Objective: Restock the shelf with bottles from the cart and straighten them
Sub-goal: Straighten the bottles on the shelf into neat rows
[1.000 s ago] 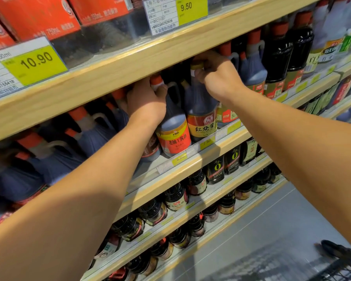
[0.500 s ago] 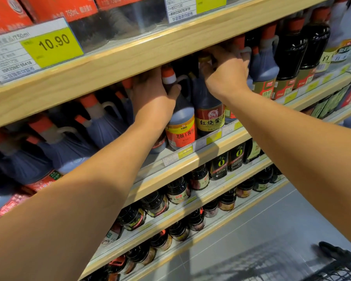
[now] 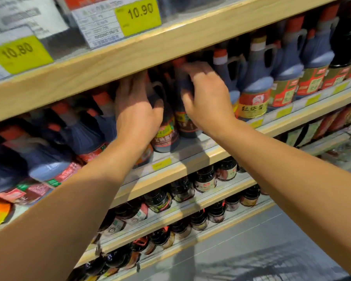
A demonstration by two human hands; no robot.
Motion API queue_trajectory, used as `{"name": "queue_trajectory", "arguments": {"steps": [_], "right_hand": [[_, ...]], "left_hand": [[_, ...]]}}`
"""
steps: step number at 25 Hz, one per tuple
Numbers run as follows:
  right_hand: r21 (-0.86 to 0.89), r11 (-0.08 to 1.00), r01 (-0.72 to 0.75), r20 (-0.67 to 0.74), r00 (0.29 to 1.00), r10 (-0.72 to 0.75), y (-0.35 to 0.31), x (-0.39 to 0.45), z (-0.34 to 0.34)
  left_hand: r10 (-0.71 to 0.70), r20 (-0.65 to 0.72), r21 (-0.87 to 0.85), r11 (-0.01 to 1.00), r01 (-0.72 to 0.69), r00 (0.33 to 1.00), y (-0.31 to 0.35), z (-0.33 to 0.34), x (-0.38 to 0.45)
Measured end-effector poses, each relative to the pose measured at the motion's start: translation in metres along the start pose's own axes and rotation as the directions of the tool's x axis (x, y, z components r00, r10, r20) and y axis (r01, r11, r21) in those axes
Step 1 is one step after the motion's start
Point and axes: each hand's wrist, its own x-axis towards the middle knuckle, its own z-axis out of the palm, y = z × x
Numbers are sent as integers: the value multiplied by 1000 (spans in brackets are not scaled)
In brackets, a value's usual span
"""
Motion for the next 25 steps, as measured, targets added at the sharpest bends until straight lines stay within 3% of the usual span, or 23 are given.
{"name": "queue_trajectory", "arguments": {"steps": [5,9,15,21,25], "right_hand": [[-154,963,-222,130,961,242,-13,40,25],[-67,926,-372,226,898,378,-11,51,31],[-6,916,-401,245,888,390,-10,54,23],[109,943,-314,139,944,299,-2,39,22],[134,941,-310,148,945,291,1,36,24]], "left_hand": [[-117,118,198,976,92,986,4,-5,32],[-183,136,182,971,158,974,-1,0,38],[-157,160,209,970,122,974,-4,-1,39],[-175,142,178,973,149,974,-7,-2,44],[-124,187,145,985,97,974,-17,-3,51]]}}
